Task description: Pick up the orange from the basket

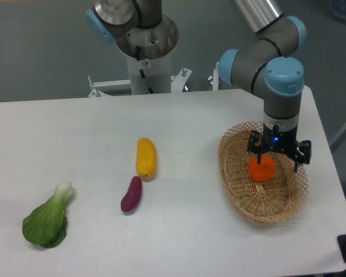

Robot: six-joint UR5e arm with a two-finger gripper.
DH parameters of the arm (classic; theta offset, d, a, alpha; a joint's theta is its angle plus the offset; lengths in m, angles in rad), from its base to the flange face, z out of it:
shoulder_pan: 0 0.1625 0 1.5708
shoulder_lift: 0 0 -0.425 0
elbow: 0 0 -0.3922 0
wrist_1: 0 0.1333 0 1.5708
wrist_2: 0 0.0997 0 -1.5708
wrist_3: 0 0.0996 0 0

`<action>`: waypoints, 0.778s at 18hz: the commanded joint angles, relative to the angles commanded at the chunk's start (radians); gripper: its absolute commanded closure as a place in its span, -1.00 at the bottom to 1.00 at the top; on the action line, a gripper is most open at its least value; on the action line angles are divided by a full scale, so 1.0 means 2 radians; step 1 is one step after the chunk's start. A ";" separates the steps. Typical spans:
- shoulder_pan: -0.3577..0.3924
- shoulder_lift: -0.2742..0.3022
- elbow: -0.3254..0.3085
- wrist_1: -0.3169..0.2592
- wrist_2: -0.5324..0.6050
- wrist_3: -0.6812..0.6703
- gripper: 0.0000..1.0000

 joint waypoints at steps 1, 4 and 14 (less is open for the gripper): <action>0.000 0.000 -0.003 0.002 0.000 0.001 -1.00; 0.001 -0.001 -0.002 0.002 -0.001 0.002 -1.00; 0.012 -0.001 -0.017 0.002 -0.001 0.063 -1.00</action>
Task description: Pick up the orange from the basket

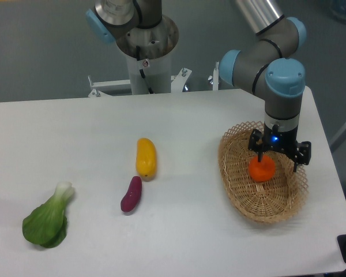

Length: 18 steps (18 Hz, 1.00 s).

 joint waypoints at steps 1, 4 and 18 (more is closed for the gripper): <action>0.000 0.000 -0.005 0.000 -0.001 0.000 -1.00; 0.001 0.001 -0.014 0.001 -0.005 -0.008 -1.00; 0.004 -0.005 -0.038 0.004 -0.005 -0.029 -1.00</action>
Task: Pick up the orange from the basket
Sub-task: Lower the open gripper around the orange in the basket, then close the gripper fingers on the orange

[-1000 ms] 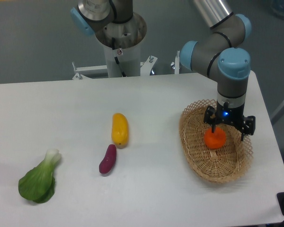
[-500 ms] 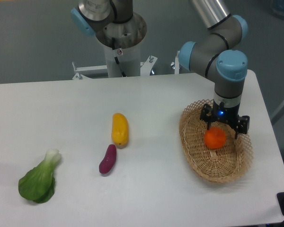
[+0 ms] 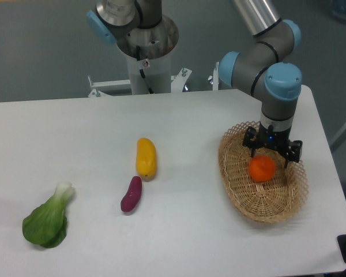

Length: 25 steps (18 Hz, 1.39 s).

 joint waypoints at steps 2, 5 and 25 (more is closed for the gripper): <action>0.000 -0.006 0.005 0.002 0.000 -0.005 -1.00; 0.000 -0.009 0.005 0.003 0.000 0.001 -1.00; -0.012 -0.025 0.012 0.012 0.002 0.005 -0.47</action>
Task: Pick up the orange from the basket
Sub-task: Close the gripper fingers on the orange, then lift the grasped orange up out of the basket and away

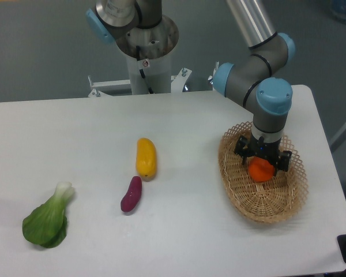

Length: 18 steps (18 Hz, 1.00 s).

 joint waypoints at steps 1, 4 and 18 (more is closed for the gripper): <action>0.000 0.001 0.000 0.000 0.000 0.004 -0.45; 0.002 0.003 0.001 0.000 0.001 0.007 -0.22; -0.024 0.068 0.097 -0.084 -0.063 -0.122 -0.27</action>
